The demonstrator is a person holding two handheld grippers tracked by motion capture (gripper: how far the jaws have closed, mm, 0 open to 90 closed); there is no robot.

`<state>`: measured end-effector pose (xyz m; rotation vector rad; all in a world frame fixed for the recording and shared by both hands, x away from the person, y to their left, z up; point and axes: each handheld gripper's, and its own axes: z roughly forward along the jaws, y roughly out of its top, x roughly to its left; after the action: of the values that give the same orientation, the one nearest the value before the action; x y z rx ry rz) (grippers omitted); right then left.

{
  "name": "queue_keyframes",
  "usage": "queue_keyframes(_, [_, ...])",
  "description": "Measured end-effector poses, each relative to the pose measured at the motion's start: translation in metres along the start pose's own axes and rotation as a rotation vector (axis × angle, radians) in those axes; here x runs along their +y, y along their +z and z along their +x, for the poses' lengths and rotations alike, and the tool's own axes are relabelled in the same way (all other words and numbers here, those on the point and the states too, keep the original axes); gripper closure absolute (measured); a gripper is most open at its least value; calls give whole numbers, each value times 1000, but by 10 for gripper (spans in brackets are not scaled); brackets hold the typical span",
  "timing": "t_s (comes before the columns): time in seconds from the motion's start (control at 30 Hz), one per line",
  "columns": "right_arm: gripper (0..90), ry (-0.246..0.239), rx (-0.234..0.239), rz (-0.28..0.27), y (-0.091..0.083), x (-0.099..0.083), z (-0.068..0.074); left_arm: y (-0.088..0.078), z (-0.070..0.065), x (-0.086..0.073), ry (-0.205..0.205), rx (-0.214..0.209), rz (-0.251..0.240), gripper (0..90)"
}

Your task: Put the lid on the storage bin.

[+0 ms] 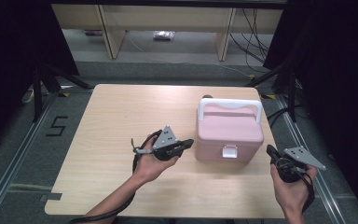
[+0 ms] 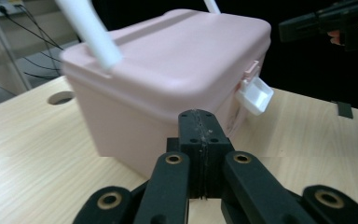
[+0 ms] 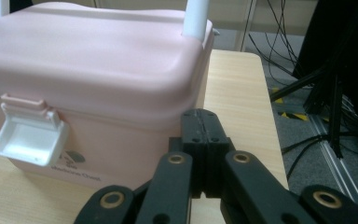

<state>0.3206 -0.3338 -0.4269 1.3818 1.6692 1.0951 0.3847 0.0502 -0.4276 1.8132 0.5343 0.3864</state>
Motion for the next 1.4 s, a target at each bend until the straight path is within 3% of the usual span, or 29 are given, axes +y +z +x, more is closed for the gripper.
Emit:
queue_keyframes(0.07, [900, 8, -1, 1, 0, -3, -1, -9, 5, -3, -1, 18, -5, 886])
queue_keyframes(0.1, [900, 39, 9, 2, 1, -5, 1, -15, 8, -5, -2, 35, -11, 882])
queue_keyframes(0.13, [900, 10, 7, 2, 1, -6, -2, -21, 11, -7, -1, 48, -8, 877])
queue_keyframes(0.2, [900, 57, 11, 12, 1, -9, 0, -31, 16, -12, -6, 74, -11, 866])
queue_keyframes(0.23, [900, 59, 2, 20, 1, -11, 0, -36, 19, -14, -6, 88, -17, 862])
queue_keyframes(0.27, [898, 28, 12, 8, 2, -13, -2, -41, 22, -17, -6, 102, -13, 858])
queue_keyframes(0.3, [897, 51, 4, 29, 1, -15, -1, -45, 25, -20, -13, 113, -19, 853])
queue_keyframes(0.37, [890, 29, 6, 21, 4, -18, -3, -54, 30, -27, -23, 137, -20, 843])
queue_keyframes(0.5, [868, 54, -2, 24, 5, -26, -3, -73, 42, -45, -51, 198, -13, 822])
queue_keyframes(0.53, [862, 81, -6, 32, 5, -28, -1, -76, 44, -49, -57, 211, -12, 818])
queue_keyframes(0.57, [858, 41, 2, 24, 6, -30, -5, -81, 46, -56, -62, 231, -12, 813])
queue_keyframes(0.6, [853, 33, -13, 35, 7, -32, -6, -84, 48, -62, -67, 247, -10, 808])
queue_keyframes(0.67, [847, 86, -4, 38, 7, -36, -4, -93, 51, -73, -80, 276, -4, 797])
queue_keyframes(0.7, [842, 47, -18, 37, 8, -39, -7, -97, 53, -79, -82, 291, -3, 791])
queue_keyframes(0.77, [831, 65, 3, 49, 8, -43, -8, -105, 56, -90, -89, 325, 1, 777])
queue_keyframes(0.8, [826, 102, -15, 46, 8, -46, -5, -109, 58, -95, -100, 338, -1, 772])
queue_keyframes(0.87, [812, 48, -26, 43, 9, -50, -10, -116, 61, -103, -117, 371, -8, 753])
queue_keyframes(0.9, [805, 52, -29, 45, 9, -52, -11, -119, 62, -107, -119, 382, -9, 740])
queue_keyframes(0.93, [799, 97, -30, 56, 10, -53, -8, -122, 65, -112, -130, 396, -24, 729])
queue_keyframes(1.0, [785, 72, -38, 72, 10, -58, -10, -129, 66, -121, -139, 434, -16, 699])
queue_keyframes(1.03, [780, 91, -32, 62, 11, -60, -9, -132, 67, -125, -140, 447, -15, 675])
queue_keyframes(1.07, [774, 50, -35, 61, 12, -61, -13, -133, 68, -128, -146, 456, -18, 653])
queue_keyframes(1.2, [750, 66, -24, 62, 15, -67, -12, -143, 71, -139, -168, 495, -38, 603])
queue_keyframes(1.23, [743, 83, -46, 63, 15, -69, -11, -144, 71, -140, -170, 497, -53, 591])
queue_keyframes(1.3, [727, 63, -48, 60, 17, -72, -12, -146, 71, -142, -175, 510, -54, 575])
queue_keyframes(1.4, [705, 137, -39, 40, 18, -77, -6, -146, 70, -144, -186, 526, -69, 543])
